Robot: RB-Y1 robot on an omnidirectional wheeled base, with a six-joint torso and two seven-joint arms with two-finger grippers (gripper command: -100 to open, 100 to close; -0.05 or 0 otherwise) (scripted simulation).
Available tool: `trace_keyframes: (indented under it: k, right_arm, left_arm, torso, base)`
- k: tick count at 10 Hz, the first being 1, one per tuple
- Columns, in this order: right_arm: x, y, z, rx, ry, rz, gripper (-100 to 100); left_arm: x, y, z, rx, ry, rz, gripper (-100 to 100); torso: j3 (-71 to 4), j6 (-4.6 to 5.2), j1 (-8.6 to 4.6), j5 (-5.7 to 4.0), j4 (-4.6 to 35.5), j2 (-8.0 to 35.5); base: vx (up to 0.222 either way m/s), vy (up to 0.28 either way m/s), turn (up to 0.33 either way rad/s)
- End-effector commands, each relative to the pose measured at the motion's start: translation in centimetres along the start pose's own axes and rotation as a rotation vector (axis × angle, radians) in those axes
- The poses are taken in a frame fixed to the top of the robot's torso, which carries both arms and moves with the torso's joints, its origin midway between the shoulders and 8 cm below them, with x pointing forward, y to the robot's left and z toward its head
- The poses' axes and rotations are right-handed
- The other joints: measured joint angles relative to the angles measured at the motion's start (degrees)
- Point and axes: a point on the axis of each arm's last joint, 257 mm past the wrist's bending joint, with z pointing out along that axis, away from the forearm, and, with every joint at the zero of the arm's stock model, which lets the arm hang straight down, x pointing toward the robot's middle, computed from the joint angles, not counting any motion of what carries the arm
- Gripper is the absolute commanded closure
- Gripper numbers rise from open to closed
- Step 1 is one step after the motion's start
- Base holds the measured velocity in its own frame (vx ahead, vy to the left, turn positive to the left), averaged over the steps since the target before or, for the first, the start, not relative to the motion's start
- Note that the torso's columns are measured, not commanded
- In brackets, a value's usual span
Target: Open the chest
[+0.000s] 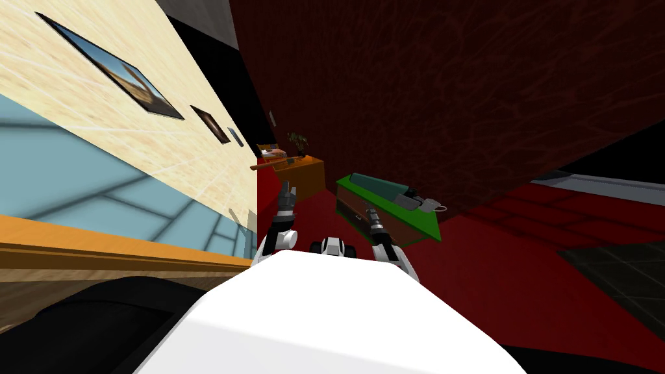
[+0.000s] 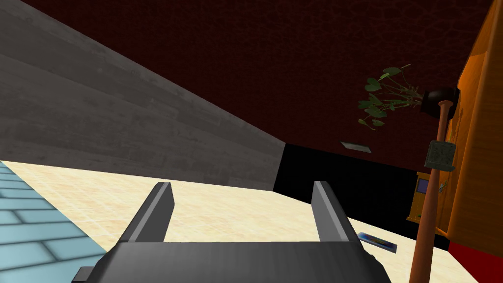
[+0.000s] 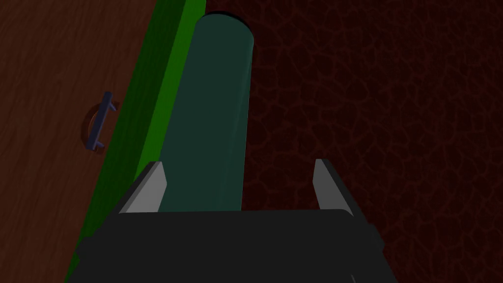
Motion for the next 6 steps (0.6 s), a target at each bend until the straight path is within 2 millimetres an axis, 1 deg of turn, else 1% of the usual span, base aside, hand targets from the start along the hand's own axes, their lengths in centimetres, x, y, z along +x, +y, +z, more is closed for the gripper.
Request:
trace_keyframes:
  k: [1, 2, 3, 4, 5, 6]
  right_arm:
    - [1.8, -5.1, -0.5, 0.134, 0.045, -0.052, -100]
    - [3.1, -6.6, -0.5, 0.176, 0.080, -0.099, -100]
    - [3.2, -8.7, -1.1, 0.227, 0.084, -0.103, -100]
    - [3.2, -9.1, -1.2, 0.245, 0.082, -0.103, -100]
    - [4.4, -11.4, -1.7, 0.302, 0.120, -0.156, -100]
    - [4.4, -12.5, -2.1, 0.332, 0.121, -0.158, -100]
  left_arm:
    - [0.0, 0.0, 0.0, 0.000, 0.000, 0.000, 0]
    - [0.0, 0.0, 0.0, 0.000, 0.000, 0.000, 0]
    - [0.0, 0.0, 0.0, 0.000, 0.000, 0.000, 0]
    - [0.0, 0.0, 0.0, 0.000, 0.000, 0.000, 0]
    - [0.0, 0.0, 0.0, 0.000, 0.000, 0.000, 0]
    - [0.0, 0.0, 0.0, 0.000, 0.000, 0.000, 0]
  torso:
    - [-0.03, -0.05, 0.04, 0.00, -0.01, -0.07]
    - [-0.02, 0.00, 0.02, 0.01, 0.00, -0.01]
    - [0.02, -0.06, 0.05, 0.01, 0.01, 0.02]
    - [0.03, 0.01, -0.01, 0.00, 0.02, 0.06]
    - [0.07, 0.01, -0.10, -0.02, 0.04, 0.12]
    - [0.04, -0.07, -0.03, -0.03, 0.02, 0.03]
  base:
    - [0.048, 0.039, 0.123]
    - [0.042, 0.051, 0.265]
    - [0.039, 0.040, 0.090]
    - [0.021, 0.017, -0.047]
    - [0.035, 0.024, 0.217]
    - [0.038, 0.025, 0.136]
